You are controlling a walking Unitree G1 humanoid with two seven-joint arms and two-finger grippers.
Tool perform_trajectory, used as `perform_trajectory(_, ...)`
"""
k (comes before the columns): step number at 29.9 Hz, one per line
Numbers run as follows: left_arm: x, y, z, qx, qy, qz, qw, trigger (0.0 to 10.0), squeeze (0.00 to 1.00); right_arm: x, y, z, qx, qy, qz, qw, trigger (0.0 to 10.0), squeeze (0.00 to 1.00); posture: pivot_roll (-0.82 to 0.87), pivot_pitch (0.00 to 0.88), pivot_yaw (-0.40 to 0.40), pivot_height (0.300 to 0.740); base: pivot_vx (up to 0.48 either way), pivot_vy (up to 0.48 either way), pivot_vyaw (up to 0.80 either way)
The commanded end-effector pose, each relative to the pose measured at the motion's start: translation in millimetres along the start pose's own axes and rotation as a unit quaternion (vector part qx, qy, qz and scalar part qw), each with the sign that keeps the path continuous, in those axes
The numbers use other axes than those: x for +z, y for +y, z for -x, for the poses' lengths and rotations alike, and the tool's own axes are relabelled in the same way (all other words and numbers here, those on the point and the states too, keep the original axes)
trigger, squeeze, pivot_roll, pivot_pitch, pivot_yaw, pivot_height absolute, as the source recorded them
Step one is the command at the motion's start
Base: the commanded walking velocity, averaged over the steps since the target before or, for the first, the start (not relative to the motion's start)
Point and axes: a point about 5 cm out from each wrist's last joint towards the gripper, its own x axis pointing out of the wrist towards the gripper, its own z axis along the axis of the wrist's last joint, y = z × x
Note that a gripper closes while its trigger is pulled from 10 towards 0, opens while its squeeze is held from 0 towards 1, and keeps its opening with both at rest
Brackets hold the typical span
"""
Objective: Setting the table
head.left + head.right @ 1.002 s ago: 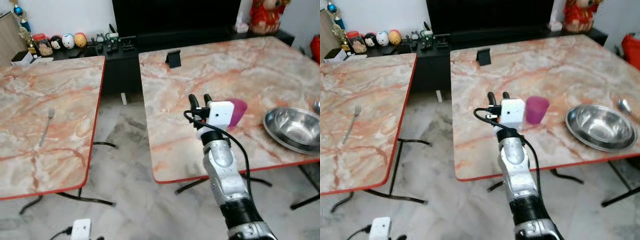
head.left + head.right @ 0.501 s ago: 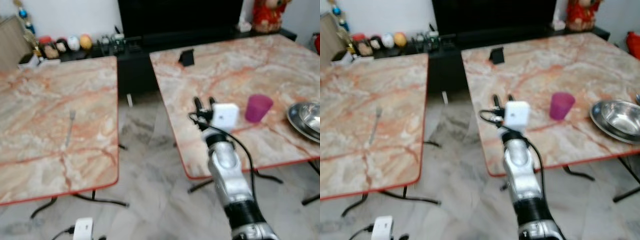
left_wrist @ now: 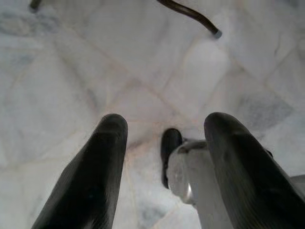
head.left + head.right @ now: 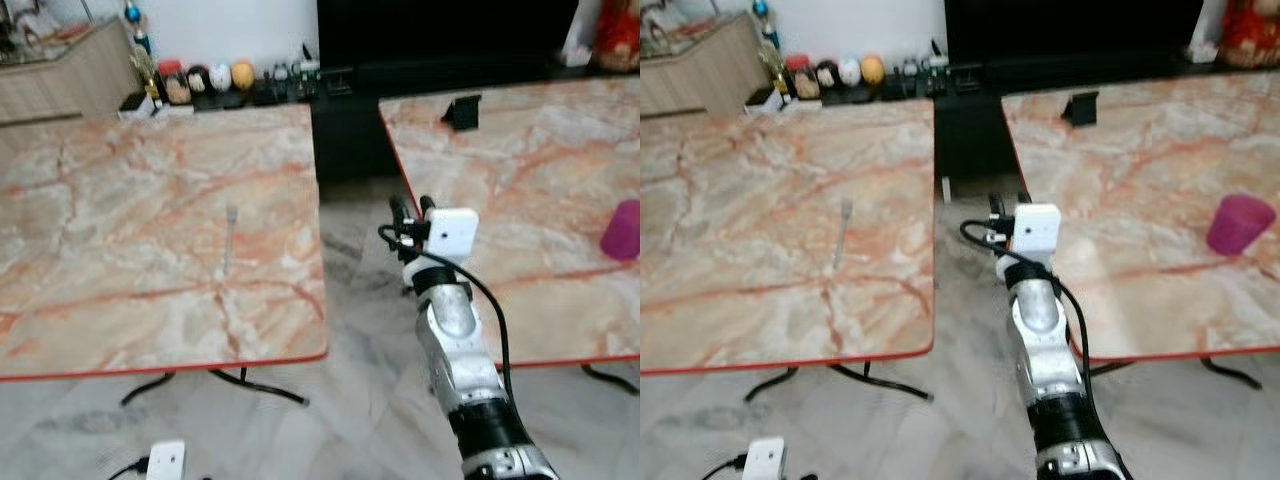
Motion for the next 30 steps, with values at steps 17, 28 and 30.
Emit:
perform_trajectory(17, -5.4, 9.4, 2.6, 0.011, 0.011, -0.006, 1.000, 10.0, 0.00, 1.7, 8.3, -0.3, 0.009, -0.003, -0.005, 1.000, 10.0, 0.00, -0.07, 0.000, 0.063, 0.740, 0.000, 0.325, 0.00)
perform_trajectory(28, -6.6, 9.3, 3.0, 0.008, 0.013, -0.009, 1.000, 10.0, 0.00, 1.7, 9.7, -0.1, 0.012, -0.004, -0.006, 1.000, 10.0, 0.00, -0.07, 0.000, 0.062, 0.740, 0.000, 0.319, 0.00)
perform_trajectory(30, -6.7, 9.3, 3.0, 0.009, 0.013, -0.009, 1.000, 10.0, 0.00, 1.7, 9.9, -0.3, 0.012, -0.004, -0.007, 1.000, 10.0, 0.00, -0.07, 0.000, 0.062, 0.740, 0.000, 0.317, 0.00)
